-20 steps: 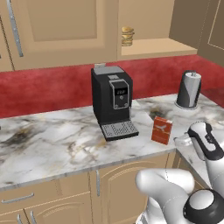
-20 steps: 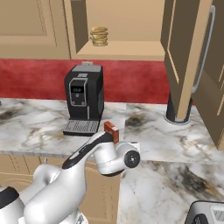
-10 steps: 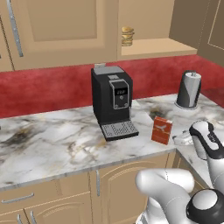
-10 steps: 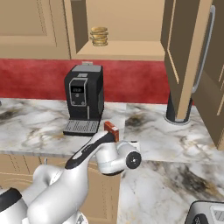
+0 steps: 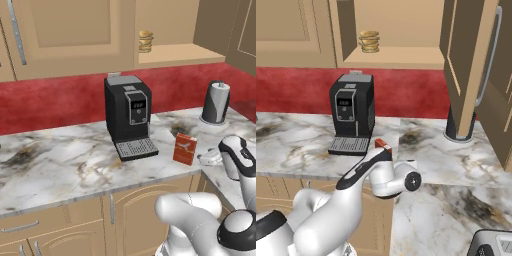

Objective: Pick the jam and cereal from the counter and place them in the cabinets closest to them.

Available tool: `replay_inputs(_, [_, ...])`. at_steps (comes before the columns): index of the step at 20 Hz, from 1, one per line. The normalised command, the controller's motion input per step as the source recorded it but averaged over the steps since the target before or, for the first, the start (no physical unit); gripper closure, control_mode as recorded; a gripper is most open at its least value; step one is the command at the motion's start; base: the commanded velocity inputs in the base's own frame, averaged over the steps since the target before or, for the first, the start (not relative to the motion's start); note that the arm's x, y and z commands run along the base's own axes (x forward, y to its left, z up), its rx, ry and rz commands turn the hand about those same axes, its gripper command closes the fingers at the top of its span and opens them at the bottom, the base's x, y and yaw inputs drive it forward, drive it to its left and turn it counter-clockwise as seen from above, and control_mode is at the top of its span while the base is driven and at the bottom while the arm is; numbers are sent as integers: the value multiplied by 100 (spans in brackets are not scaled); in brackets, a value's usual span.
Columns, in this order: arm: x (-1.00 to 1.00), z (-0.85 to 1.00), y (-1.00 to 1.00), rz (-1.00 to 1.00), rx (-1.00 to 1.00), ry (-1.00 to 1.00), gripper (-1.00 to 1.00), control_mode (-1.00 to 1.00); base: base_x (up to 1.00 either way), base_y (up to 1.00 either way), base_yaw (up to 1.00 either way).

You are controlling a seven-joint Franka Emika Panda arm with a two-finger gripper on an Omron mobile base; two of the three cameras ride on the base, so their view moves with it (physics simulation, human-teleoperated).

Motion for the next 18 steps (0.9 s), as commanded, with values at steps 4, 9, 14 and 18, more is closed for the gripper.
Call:
replay_inputs(4, [10, 0, 0, 0, 0, 0, -100, -100, 0, 0, 0])
replay_inputs(9, [14, 0, 0, 0, 0, 0, -100, -100, 0, 0, 0])
replay_inputs(14, [15, 0, 5, 0, 0, 0, -100, -100, 0, 0, 0])
replay_inputs(18, [17, 0, 8, 0, 0, 0, -100, -100, 0, 0, 0])
